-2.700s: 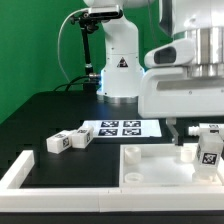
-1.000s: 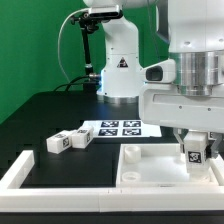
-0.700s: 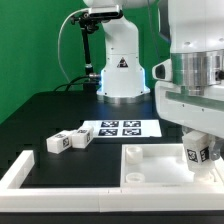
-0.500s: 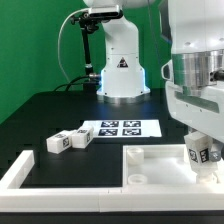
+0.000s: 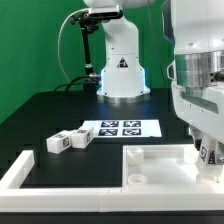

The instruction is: Assemble one leg

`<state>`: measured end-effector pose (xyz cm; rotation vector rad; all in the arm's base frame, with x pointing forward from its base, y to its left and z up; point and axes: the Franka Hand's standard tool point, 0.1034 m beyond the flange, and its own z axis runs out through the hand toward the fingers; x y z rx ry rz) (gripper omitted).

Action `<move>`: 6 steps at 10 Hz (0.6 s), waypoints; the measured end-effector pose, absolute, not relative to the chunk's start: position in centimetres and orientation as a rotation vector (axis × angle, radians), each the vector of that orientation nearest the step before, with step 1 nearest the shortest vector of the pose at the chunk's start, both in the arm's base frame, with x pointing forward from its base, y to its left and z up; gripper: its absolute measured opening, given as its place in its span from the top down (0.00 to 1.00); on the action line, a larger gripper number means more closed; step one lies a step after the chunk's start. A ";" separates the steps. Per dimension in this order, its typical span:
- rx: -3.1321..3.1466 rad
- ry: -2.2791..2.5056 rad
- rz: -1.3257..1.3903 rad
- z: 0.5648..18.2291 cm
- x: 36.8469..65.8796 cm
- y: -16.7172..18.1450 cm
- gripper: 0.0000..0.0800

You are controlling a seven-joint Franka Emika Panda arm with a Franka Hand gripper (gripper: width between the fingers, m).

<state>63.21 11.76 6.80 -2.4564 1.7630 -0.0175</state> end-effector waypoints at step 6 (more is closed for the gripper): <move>-3.020 0.658 -0.053 8.4 63.2 11.5 0.19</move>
Offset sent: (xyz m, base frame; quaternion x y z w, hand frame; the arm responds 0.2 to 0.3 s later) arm -0.0165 0.0032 0.0197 -0.0212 -0.0068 -0.1958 0.9804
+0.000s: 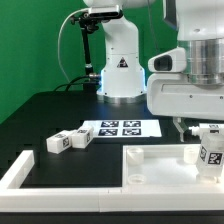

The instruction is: Assemble one leg

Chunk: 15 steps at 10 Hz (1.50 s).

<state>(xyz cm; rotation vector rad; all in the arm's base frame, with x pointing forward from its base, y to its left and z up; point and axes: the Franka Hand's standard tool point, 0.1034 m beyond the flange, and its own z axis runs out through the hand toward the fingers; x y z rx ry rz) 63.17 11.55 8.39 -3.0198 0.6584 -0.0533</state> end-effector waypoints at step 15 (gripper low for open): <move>-2.402 1.897 -0.065 7.5 63.7 12.3 0.64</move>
Offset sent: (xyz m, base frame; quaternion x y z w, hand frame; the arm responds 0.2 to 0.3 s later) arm 0.0000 0.0000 0.0000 0.0000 0.0000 0.0650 0.9979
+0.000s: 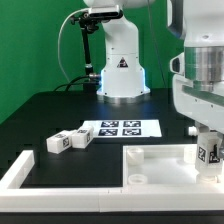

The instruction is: Assemble one leg

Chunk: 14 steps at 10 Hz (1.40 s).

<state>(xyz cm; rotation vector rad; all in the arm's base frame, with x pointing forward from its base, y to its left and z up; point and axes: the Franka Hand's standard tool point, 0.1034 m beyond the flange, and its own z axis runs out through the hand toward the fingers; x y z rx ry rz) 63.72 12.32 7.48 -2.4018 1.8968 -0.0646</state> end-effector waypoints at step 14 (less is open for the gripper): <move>-3.095 0.488 -0.158 7.9 64.6 11.0 0.24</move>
Offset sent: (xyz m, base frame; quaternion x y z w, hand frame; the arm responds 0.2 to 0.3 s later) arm -0.0049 -0.0015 0.0015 -0.0810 0.0514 -0.2334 0.9676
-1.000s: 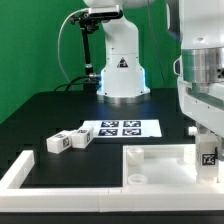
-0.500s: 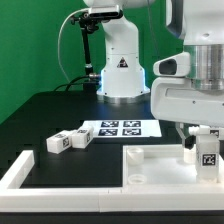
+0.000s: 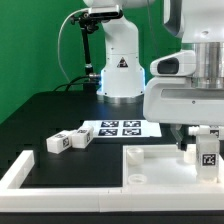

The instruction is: Assemble one leg

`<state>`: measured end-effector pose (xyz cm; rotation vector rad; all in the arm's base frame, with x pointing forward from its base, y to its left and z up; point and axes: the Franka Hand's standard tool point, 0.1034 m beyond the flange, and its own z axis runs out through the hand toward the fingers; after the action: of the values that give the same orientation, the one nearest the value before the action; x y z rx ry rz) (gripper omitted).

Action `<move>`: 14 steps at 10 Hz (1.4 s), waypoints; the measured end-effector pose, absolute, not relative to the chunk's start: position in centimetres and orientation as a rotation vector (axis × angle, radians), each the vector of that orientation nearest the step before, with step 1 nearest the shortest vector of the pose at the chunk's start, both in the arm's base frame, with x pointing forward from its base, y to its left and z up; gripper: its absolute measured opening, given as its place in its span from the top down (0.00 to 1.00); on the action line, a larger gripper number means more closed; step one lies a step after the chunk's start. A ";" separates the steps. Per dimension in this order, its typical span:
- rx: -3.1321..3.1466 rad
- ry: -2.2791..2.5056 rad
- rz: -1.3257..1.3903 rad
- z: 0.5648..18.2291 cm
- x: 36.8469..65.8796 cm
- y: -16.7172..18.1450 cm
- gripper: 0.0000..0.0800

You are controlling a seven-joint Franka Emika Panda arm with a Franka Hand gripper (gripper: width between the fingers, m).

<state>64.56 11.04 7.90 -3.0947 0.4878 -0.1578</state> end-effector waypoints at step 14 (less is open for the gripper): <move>-2.675 1.606 -0.117 7.8 64.0 11.2 0.54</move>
Offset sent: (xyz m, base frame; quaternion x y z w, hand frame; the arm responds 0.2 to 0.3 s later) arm 0.0000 0.0000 0.0000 0.0000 0.0000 0.1938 0.9810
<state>63.96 11.21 7.80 -2.6749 1.6064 -0.1166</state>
